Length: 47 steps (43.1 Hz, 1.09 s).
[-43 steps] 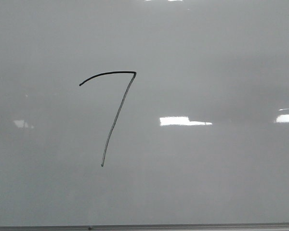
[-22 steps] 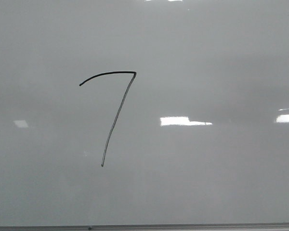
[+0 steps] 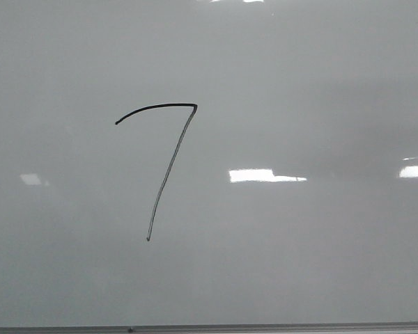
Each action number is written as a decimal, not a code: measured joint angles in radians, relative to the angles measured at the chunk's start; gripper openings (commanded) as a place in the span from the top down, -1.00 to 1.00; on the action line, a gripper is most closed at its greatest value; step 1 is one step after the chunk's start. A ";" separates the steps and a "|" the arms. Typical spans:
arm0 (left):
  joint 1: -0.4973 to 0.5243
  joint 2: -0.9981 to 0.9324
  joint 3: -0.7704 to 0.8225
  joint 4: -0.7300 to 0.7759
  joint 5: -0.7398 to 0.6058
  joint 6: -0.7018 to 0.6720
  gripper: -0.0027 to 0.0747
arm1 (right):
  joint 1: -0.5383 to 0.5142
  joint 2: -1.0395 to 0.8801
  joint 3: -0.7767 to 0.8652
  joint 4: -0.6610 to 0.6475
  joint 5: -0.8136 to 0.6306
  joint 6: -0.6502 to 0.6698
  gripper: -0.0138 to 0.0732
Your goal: Write number 7 on whiteboard
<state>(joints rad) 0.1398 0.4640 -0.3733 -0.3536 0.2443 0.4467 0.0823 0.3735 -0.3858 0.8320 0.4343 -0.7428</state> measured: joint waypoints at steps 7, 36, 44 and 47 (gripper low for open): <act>0.000 -0.128 0.012 0.000 0.035 0.000 0.98 | 0.000 0.000 0.000 0.000 0.000 0.000 0.84; 0.000 -0.163 0.012 0.000 0.035 0.000 0.98 | 0.000 0.000 0.000 0.000 0.000 0.000 0.84; -0.011 -0.187 0.032 0.086 0.024 -0.111 0.98 | 0.000 0.000 0.000 0.000 0.000 0.000 0.84; -0.037 -0.217 0.054 0.200 0.020 -0.236 0.98 | 0.000 0.000 0.000 0.000 0.000 0.000 0.84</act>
<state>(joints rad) 0.1032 0.2466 -0.3192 -0.1539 0.2647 0.2110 0.0823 0.3735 -0.3858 0.8320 0.4343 -0.7428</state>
